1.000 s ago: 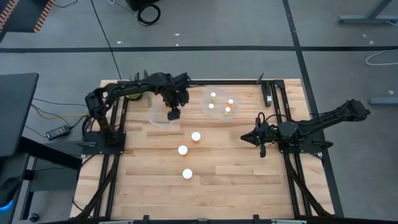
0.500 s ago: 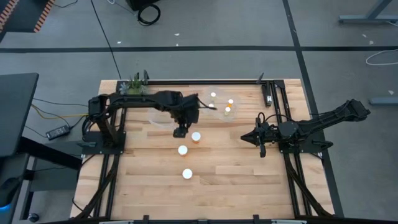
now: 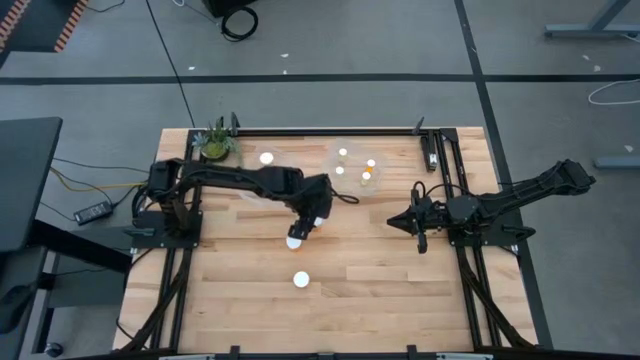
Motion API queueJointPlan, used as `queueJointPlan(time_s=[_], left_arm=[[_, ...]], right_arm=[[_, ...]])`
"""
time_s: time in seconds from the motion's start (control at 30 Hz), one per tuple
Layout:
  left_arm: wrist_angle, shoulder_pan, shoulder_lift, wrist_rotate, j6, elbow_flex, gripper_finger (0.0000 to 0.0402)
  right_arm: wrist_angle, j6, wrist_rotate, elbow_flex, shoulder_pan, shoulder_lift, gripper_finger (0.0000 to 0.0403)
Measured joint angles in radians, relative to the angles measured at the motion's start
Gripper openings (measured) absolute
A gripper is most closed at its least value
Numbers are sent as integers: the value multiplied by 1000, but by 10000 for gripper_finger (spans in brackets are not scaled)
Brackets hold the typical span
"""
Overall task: Pick and place medicine bottles into bin by pill shape (circle, oval)
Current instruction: Put the large orange pill bottle into the left transparent bin
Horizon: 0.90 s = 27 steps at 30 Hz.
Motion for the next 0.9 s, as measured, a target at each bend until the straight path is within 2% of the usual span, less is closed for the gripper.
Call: queueJointPlan(time_s=[0.47,0.7,0.9], left_arm=[[33,-5,55,-9,105,2,360],[9,-10,95,-10,175,0,364],[12,-18,108,-77,296,0,362]], right_arm=[[-20,0,0,0,0,9,31],[-22,0,0,0,0,11,31],[-21,0,0,0,0,10,31]])
